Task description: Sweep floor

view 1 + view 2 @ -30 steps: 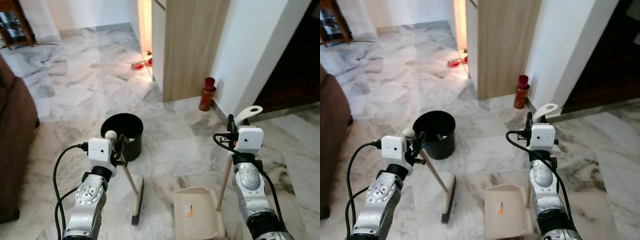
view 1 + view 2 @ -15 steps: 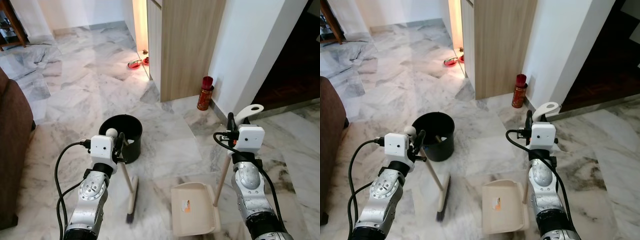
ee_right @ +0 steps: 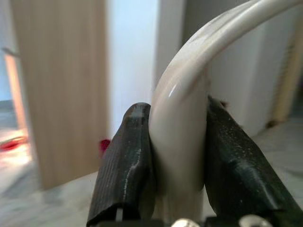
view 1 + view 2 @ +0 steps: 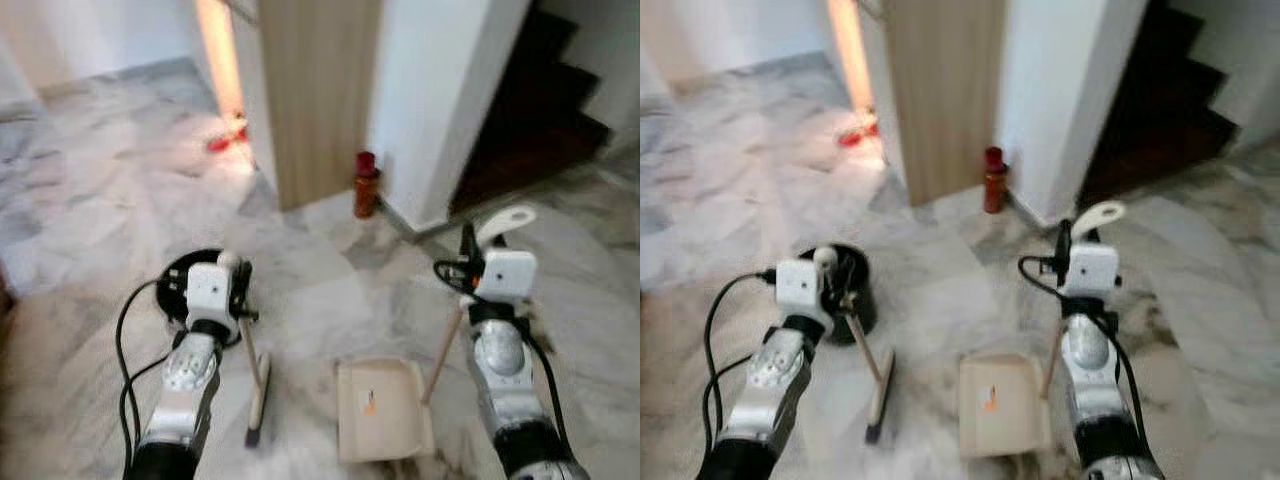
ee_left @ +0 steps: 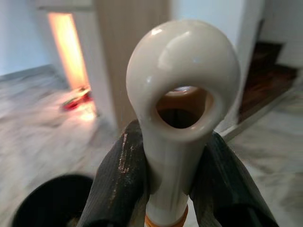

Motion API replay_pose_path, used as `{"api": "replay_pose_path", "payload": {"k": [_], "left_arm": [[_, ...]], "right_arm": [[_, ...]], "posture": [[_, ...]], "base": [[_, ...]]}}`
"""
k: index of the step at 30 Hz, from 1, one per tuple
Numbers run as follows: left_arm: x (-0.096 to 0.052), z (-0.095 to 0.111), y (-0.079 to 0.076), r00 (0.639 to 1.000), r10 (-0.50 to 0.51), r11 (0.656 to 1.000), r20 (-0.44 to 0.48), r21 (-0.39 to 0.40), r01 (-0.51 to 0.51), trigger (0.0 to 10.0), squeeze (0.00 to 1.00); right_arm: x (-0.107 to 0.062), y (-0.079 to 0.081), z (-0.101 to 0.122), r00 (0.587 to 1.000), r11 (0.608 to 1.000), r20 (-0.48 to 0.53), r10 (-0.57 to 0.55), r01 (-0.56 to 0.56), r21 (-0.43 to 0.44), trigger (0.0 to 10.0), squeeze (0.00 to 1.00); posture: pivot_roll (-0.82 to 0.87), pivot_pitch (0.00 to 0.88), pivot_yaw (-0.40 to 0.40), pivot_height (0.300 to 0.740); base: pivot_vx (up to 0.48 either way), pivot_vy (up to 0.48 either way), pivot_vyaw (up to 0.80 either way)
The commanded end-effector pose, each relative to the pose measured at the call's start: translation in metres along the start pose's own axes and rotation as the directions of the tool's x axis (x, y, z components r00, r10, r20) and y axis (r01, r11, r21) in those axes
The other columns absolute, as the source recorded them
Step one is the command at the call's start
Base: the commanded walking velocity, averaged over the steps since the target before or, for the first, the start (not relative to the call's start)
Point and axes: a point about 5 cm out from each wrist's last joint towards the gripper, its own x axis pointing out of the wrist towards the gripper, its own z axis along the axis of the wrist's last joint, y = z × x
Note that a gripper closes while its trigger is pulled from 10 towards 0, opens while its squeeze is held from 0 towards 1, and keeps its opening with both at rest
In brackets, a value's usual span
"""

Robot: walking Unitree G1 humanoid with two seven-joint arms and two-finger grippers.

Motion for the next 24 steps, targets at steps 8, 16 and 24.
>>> {"api": "replay_pose_path", "payload": {"k": [8, 16, 24], "left_arm": [[0.0113, 0.0108, 0.0113, 0.998, 0.017, 1.000, 0.058, 0.024, -0.018, 10.0, 0.00], [0.0120, 0.0109, 0.0086, 0.997, 0.025, 1.000, 0.074, 0.010, -0.026, 10.0, 0.00], [0.0076, 0.0060, 0.0135, 0.996, 0.058, 0.998, 0.070, -0.007, -0.057, 10.0, 0.00]], "right_arm": [[0.0097, 0.0015, 0.0102, 0.999, 1.000, 0.038, -0.014, 0.013, 0.017, 10.0, 0.00], [0.0071, 0.0019, 0.0098, 0.999, 1.000, 0.039, -0.009, 0.009, 0.015, 10.0, 0.00], [0.0058, 0.0002, 0.0126, 0.999, 1.000, 0.047, 0.009, -0.009, 0.005, 10.0, 0.00]], "posture": [[0.04, 0.000, 0.061, 0.740], [0.05, 0.000, 0.048, 0.740], [0.04, 0.017, 0.014, 0.740]], "base": [[0.000, 0.000, -0.80], [0.000, 0.000, -0.80], [0.000, 0.000, -0.80]]}}
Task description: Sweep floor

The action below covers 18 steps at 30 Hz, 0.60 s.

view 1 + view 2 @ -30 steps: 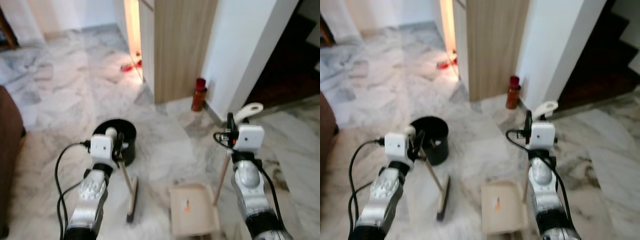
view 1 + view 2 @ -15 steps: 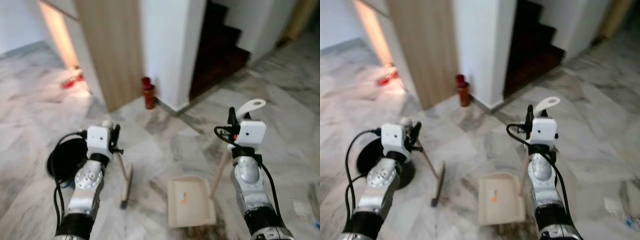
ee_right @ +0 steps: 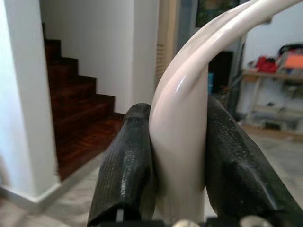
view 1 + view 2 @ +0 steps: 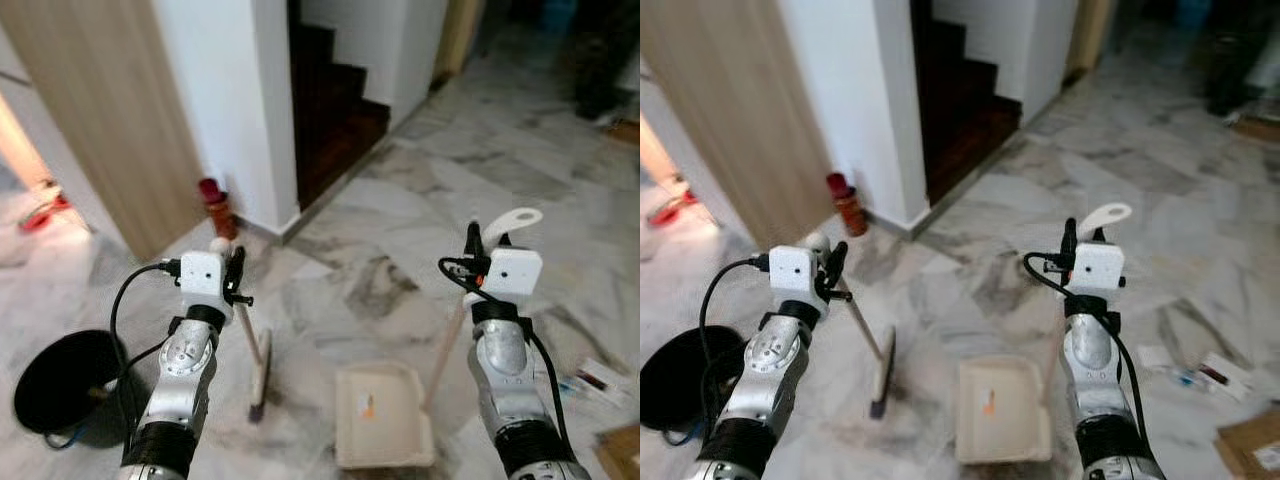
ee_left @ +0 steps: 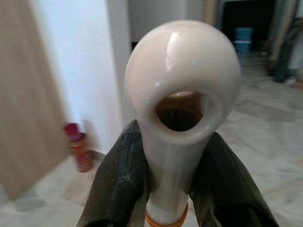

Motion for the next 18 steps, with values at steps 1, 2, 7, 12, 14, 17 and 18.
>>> {"api": "replay_pose_path", "payload": {"k": [1, 2, 7, 12, 14, 17, 18], "left_arm": [[0.000, 0.004, 0.006, 0.999, 0.034, 0.999, 0.037, -0.014, -0.033, 10.0, 0.00], [0.000, 0.004, 0.007, 0.998, 0.047, 0.999, 0.037, -0.029, -0.046, 10.0, 0.00], [-0.003, 0.003, 0.008, 0.998, 0.042, 0.999, 0.036, -0.021, -0.042, 10.0, 0.00], [-0.006, 0.003, 0.008, 0.999, 0.034, 0.999, 0.029, -0.019, -0.034, 10.0, 0.00], [-0.008, 0.002, 0.008, 0.999, 0.030, 0.999, 0.028, -0.020, -0.029, 10.0, 0.00], [-0.011, 0.002, 0.007, 0.999, 0.024, 0.999, 0.026, -0.021, -0.024, 10.0, 0.00], [-0.011, 0.002, 0.007, 0.999, 0.024, 0.999, 0.026, -0.022, -0.023, 10.0, 0.00]], "right_arm": [[0.005, -0.001, 0.013, 0.998, 1.000, 0.056, 0.006, -0.006, 0.003, 10.0, 0.00], [0.005, -0.001, 0.014, 0.998, 1.000, 0.061, 0.008, -0.008, 0.001, 10.0, 0.00], [0.003, -0.001, 0.015, 0.998, 1.000, 0.063, 0.005, -0.005, 0.003, 10.0, 0.00], [-0.001, 0.001, 0.015, 0.998, 1.000, 0.062, 0.008, -0.008, 0.008, 10.0, 0.00], [-0.003, 0.001, 0.014, 0.998, 1.000, 0.061, 0.009, -0.009, 0.008, 10.0, 0.00], [-0.006, 0.000, 0.013, 0.998, 1.000, 0.055, 0.008, -0.009, 0.007, 10.0, 0.00], [-0.007, 0.000, 0.013, 0.999, 1.000, 0.053, 0.010, -0.010, 0.006, 10.0, 0.00]], "posture": [[0.04, 0.019, 0.013, 0.740], [0.04, 0.023, 0.012, 0.740], [0.04, 0.035, 0.013, 0.740], [0.04, 0.052, 0.018, 0.740], [0.04, 0.062, 0.021, 0.740], [0.04, 0.069, 0.019, 0.740], [0.03, 0.072, 0.020, 0.740]], "base": [[0.000, 0.000, -0.80], [0.000, 0.000, -0.80], [0.000, 0.000, -0.80], [0.000, 0.000, -0.80], [0.000, 0.000, -0.80], [0.000, 0.000, -0.80], [0.000, 0.000, -0.80]]}}
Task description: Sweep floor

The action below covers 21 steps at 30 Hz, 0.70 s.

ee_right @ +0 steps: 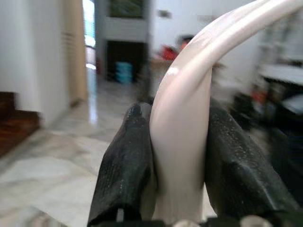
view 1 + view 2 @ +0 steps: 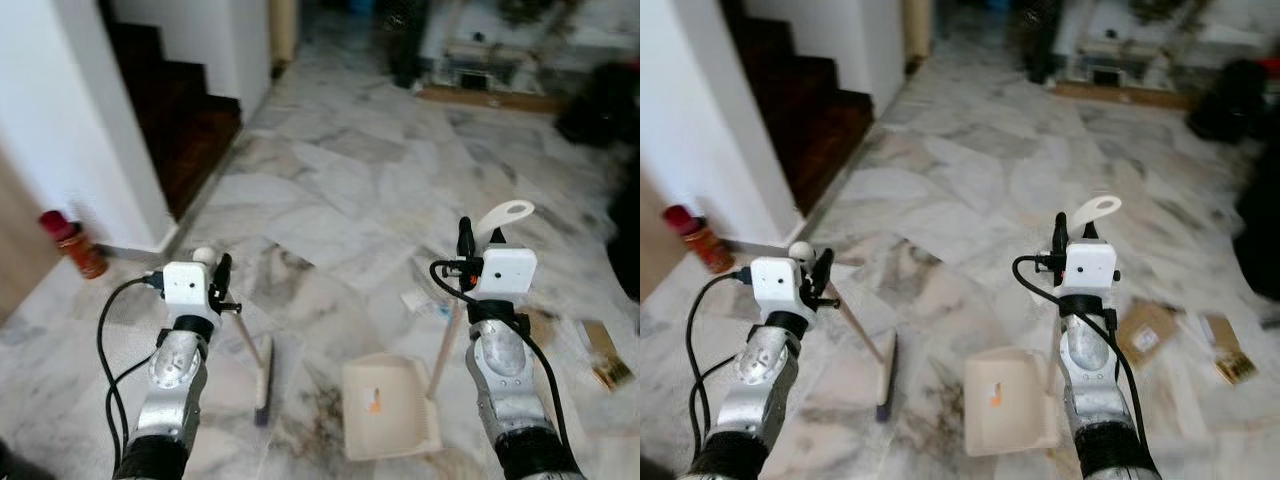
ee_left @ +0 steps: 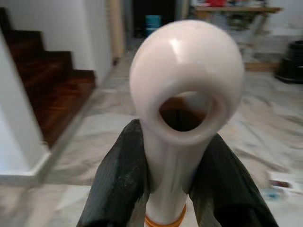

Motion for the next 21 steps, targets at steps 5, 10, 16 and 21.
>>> {"api": "replay_pose_path", "payload": {"k": [5, 10, 16, 21], "left_arm": [[-0.0013, 0.0091, 0.0010, 0.999, -0.011, 1.000, 0.048, -0.007, 0.011, 10.0, 0.00], [-0.0003, 0.0134, -0.0029, 0.997, -0.040, 0.999, 0.061, -0.020, 0.041, 10.0, 0.00], [-0.0038, 0.0145, -0.0005, 0.997, -0.034, 0.999, 0.063, -0.021, 0.036, 10.0, 0.00], [-0.0049, 0.0136, 0.0007, 0.998, -0.033, 0.999, 0.057, -0.014, 0.034, 10.0, 0.00]], "right_arm": [[0.0021, 0.0030, 0.0128, 0.999, 1.000, 0.047, 0.022, -0.022, -0.010, 10.0, 0.00], [0.0024, 0.0031, 0.0146, 0.998, 1.000, 0.054, 0.019, -0.019, 0.000, 10.0, 0.00], [0.0007, 0.0049, 0.0154, 0.998, 1.000, 0.053, 0.017, -0.017, 0.006, 10.0, 0.00], [-0.0006, 0.0074, 0.0162, 0.998, 1.000, 0.056, 0.022, -0.022, 0.009, 10.0, 0.00]], "posture": [[0.03, 0.063, 0.020, 0.740], [0.04, 0.064, 0.022, 0.740], [0.05, 0.068, 0.023, 0.740], [0.04, 0.061, 0.026, 0.740]], "base": [[0.000, 0.000, -0.80], [0.000, 0.000, -0.64], [0.000, 0.000, 0.00], [0.000, 0.000, 0.00]]}}
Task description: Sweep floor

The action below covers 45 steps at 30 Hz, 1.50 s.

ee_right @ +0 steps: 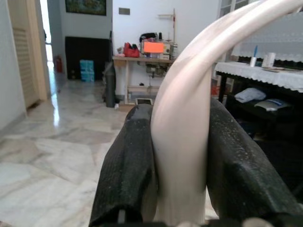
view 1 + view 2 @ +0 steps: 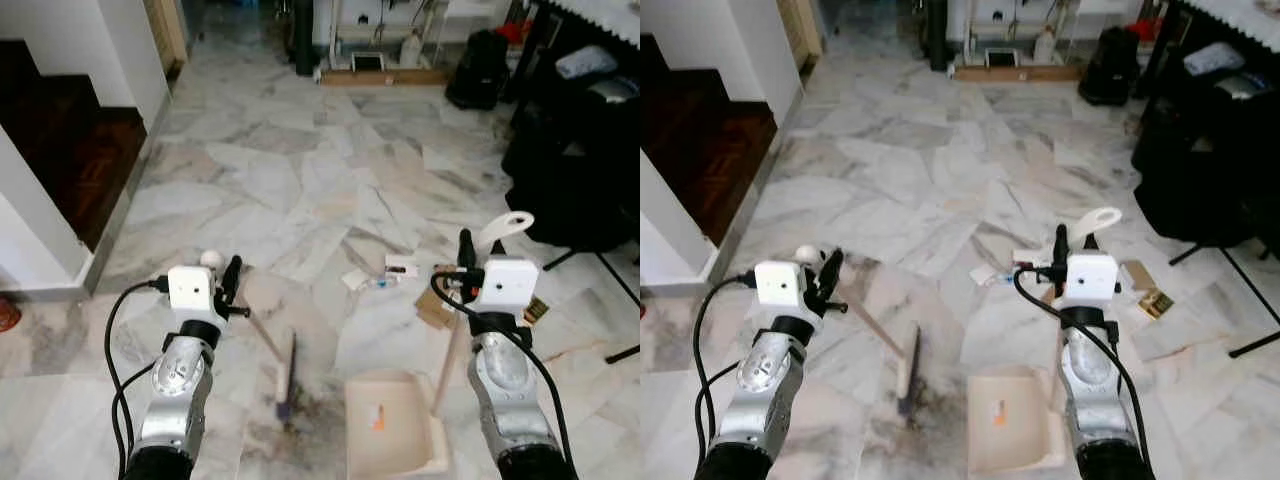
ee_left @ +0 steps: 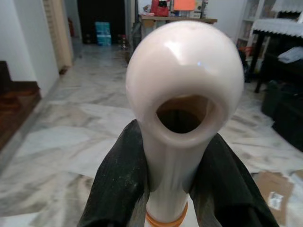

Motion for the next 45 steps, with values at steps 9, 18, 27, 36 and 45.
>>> {"api": "replay_pose_path", "payload": {"k": [9, 18, 27, 36, 45], "left_arm": [[0.0027, 0.0094, 0.0018, 0.999, 0.006, 1.000, 0.035, 0.014, -0.006, 10.0, 0.00], [0.0036, 0.0105, 0.0040, 0.999, 0.026, 1.000, 0.037, 0.018, -0.026, 10.0, 0.00], [0.0050, 0.0117, 0.0056, 0.999, 0.030, 0.999, 0.037, 0.021, -0.031, 10.0, 0.00], [0.0061, 0.0127, 0.0066, 0.998, 0.040, 0.999, 0.040, 0.025, -0.041, 10.0, 0.00], [0.0059, 0.0130, 0.0091, 0.998, 0.049, 0.998, 0.039, 0.030, -0.050, 10.0, 0.00]], "right_arm": [[0.0026, 0.0015, 0.0124, 0.998, 1.000, 0.060, 0.006, -0.006, 0.006, 10.0, 0.00], [0.0048, 0.0027, 0.0148, 0.997, 1.000, 0.073, 0.028, -0.027, -0.013, 10.0, 0.00], [0.0053, 0.0056, 0.0142, 0.997, 0.999, 0.061, 0.037, -0.035, -0.022, 10.0, 0.00], [0.0065, 0.0085, 0.0153, 0.996, 0.998, 0.069, 0.055, -0.052, -0.045, 10.0, 0.00], [0.0077, 0.0079, 0.0133, 0.998, 0.999, 0.050, 0.039, -0.037, -0.039, 10.0, 0.00]], "posture": [[0.04, 0.038, 0.027, 0.740], [0.04, 0.042, 0.020, 0.740], [0.04, 0.068, 0.021, 0.740], [0.05, 0.073, 0.020, 0.740], [0.05, 0.074, 0.021, 0.740]], "base": [[0.267, 0.000, 0.00], [0.323, 0.000, 0.00], [0.341, 0.000, 0.00], [0.341, 0.000, 0.48], [0.341, 0.000, 0.42]]}}
